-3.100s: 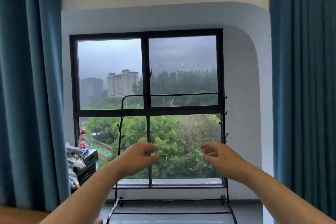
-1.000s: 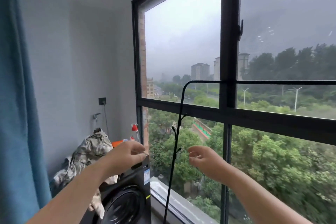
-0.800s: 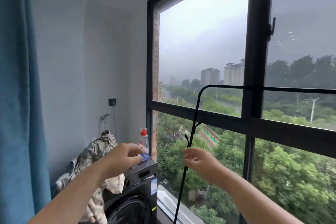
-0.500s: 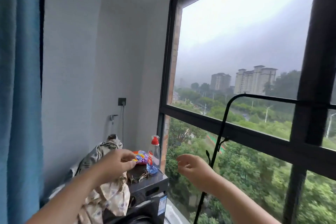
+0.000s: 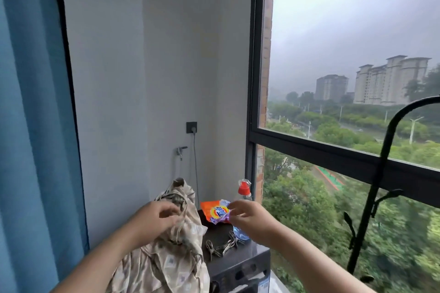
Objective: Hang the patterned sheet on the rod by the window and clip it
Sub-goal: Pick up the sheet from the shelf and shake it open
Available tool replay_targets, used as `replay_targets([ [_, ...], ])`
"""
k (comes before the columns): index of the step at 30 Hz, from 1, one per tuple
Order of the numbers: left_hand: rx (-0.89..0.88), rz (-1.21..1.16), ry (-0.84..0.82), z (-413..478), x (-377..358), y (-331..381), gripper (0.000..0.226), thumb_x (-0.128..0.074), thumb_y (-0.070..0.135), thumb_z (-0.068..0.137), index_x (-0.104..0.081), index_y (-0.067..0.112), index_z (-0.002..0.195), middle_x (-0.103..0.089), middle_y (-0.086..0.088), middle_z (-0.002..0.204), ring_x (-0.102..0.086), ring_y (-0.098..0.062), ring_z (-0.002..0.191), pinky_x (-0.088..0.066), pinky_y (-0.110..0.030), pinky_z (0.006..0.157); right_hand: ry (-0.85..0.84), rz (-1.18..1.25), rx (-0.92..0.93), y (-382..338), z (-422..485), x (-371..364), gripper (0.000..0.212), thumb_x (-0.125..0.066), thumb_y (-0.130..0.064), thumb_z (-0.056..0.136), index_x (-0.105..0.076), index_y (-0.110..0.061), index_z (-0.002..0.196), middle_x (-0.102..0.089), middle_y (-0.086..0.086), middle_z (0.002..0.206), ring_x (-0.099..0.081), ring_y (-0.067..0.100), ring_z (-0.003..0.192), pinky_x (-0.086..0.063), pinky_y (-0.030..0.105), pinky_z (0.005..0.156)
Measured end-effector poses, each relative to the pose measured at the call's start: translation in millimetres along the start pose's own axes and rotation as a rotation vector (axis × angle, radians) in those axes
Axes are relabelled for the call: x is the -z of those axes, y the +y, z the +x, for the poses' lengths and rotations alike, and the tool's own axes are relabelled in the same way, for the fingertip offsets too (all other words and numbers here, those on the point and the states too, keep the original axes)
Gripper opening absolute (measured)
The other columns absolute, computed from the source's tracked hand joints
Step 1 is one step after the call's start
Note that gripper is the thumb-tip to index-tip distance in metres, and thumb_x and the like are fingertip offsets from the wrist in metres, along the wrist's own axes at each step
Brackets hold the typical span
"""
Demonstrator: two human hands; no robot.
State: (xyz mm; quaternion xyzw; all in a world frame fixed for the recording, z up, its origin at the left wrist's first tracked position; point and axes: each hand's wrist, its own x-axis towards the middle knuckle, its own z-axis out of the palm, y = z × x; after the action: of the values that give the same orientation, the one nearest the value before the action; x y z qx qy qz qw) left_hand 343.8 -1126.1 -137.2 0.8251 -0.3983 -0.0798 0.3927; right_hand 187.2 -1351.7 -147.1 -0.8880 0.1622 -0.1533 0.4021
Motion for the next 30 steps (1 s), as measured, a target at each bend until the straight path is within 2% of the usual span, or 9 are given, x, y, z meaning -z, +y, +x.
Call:
replay_targets([
  [4,0.065,0.041,0.02,56,-4,-15,0.013,-0.065,0.018,0.09,-0.064,0.03,0.096,-0.067,0.009,0.101,-0.06,-0.002,0.095,-0.044,-0.008,0.078,-0.034,0.06,0.033,25,69,1,0.036,-0.059,-0.018,0.084,-0.063,-0.02,0.12,-0.069,-0.005,0.107,-0.068,0.014,0.097,-0.055,0.037,0.09],
  [7,0.117,0.041,0.051,96,-1,-28,0.014,-0.066,0.018,0.089,-0.064,0.03,0.093,-0.069,0.007,0.102,-0.062,-0.003,0.096,-0.048,-0.015,0.087,-0.062,0.07,0.049,39,121,2,0.036,-0.059,-0.019,0.085,-0.063,-0.018,0.121,-0.069,-0.001,0.11,-0.067,0.015,0.098,-0.055,0.034,0.089],
  [9,0.15,0.046,0.071,116,-2,-43,0.014,-0.067,0.019,0.089,-0.065,0.029,0.098,-0.069,0.009,0.103,-0.062,-0.001,0.097,-0.045,-0.01,0.082,-0.097,0.087,0.057,48,154,-6,0.036,-0.059,-0.02,0.086,-0.063,-0.019,0.121,-0.069,0.0,0.112,-0.068,0.018,0.095,-0.056,0.033,0.084],
  [14,0.224,0.02,0.086,150,-9,-92,0.018,-0.067,0.016,0.088,-0.064,0.033,0.095,-0.069,0.011,0.102,-0.061,0.004,0.096,-0.039,-0.001,0.074,-0.207,0.06,0.107,61,204,-39,0.03,-0.057,-0.015,0.084,-0.063,-0.043,0.095,-0.067,-0.011,0.103,-0.064,0.01,0.102,-0.05,0.026,0.095],
  [19,0.327,-0.079,0.093,168,-13,-140,0.016,-0.07,0.025,0.083,-0.068,0.03,0.098,-0.072,0.006,0.105,-0.065,-0.006,0.102,-0.047,-0.023,0.095,-0.242,-0.024,0.154,81,241,-65,0.04,-0.053,-0.014,0.087,-0.067,-0.023,0.123,-0.068,-0.013,0.116,-0.062,0.0,0.105,-0.047,0.016,0.093],
  [24,0.414,-0.079,0.064,196,-31,-207,0.041,-0.07,0.018,0.084,-0.06,0.018,0.124,-0.057,0.002,0.121,-0.053,-0.01,0.112,-0.037,-0.018,0.093,-0.315,-0.041,0.072,107,279,-108,0.047,-0.06,-0.029,0.082,-0.061,-0.025,0.129,-0.069,-0.005,0.116,-0.066,0.007,0.097,-0.053,0.024,0.089],
  [26,0.454,-0.013,0.043,205,-36,-231,0.062,-0.069,0.038,0.076,-0.052,0.023,0.133,-0.049,0.005,0.126,-0.046,-0.013,0.126,-0.035,-0.02,0.097,-0.334,-0.078,0.028,112,293,-125,0.05,-0.063,-0.034,0.081,-0.06,-0.028,0.13,-0.066,-0.005,0.116,-0.065,0.008,0.099,-0.051,0.027,0.092],
  [28,0.51,0.056,0.001,213,-40,-266,0.094,-0.063,0.06,0.055,-0.042,0.028,0.141,-0.045,0.004,0.14,-0.04,-0.018,0.135,-0.034,-0.027,0.107,-0.341,-0.111,0.023,111,308,-142,0.05,-0.066,-0.033,0.083,-0.058,-0.029,0.132,-0.063,-0.006,0.124,-0.061,0.003,0.102,-0.046,0.013,0.088],
  [30,0.541,0.005,-0.053,220,-48,-302,0.109,-0.068,0.064,0.05,-0.032,0.03,0.147,-0.042,0.008,0.145,-0.038,-0.016,0.136,-0.031,-0.028,0.111,-0.363,-0.128,0.051,108,321,-160,0.057,-0.07,-0.032,0.083,-0.053,-0.03,0.137,-0.056,-0.008,0.133,-0.053,0.0,0.108,-0.038,0.004,0.087],
])
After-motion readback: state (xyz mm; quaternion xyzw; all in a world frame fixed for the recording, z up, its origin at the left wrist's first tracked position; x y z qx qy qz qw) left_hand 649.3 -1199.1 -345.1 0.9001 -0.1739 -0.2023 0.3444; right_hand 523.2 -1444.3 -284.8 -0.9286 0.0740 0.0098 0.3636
